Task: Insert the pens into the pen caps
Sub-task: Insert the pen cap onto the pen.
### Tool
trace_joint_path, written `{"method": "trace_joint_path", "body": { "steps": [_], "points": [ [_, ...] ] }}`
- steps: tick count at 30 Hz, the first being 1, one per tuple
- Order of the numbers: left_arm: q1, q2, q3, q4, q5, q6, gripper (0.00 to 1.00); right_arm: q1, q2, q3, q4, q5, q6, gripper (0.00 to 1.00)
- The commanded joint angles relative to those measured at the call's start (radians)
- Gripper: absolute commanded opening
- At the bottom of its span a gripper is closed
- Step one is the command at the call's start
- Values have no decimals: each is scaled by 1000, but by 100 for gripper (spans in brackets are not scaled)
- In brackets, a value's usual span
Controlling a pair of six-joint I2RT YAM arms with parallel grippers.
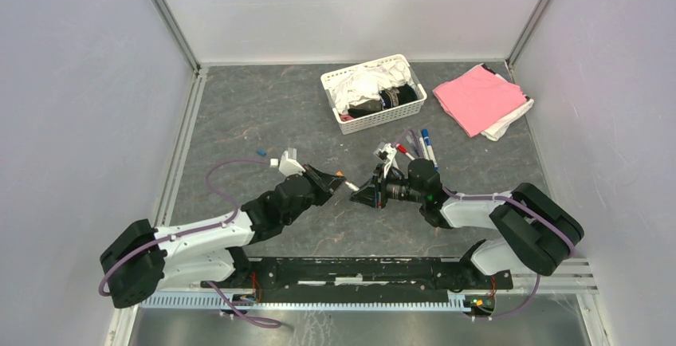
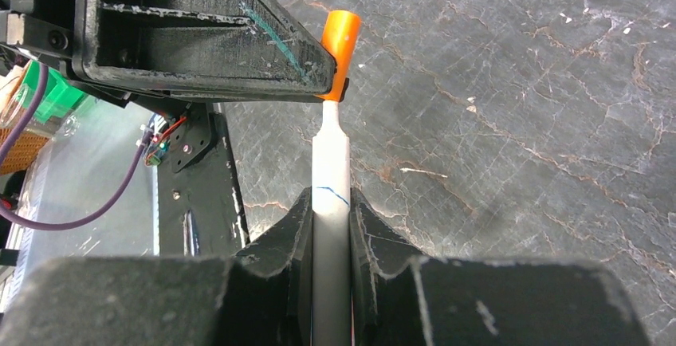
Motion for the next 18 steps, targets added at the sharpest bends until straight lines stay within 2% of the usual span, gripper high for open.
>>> {"method": "trace_joint_path", "body": {
  "steps": [1,18],
  "points": [
    [-28,17,46,53,-11,-45,2,5,-15,36,-3,46,-20,0],
    [-149,138,142,29,-113,-27,2,0,-55,25,2,127,13,0]
  ]
}}
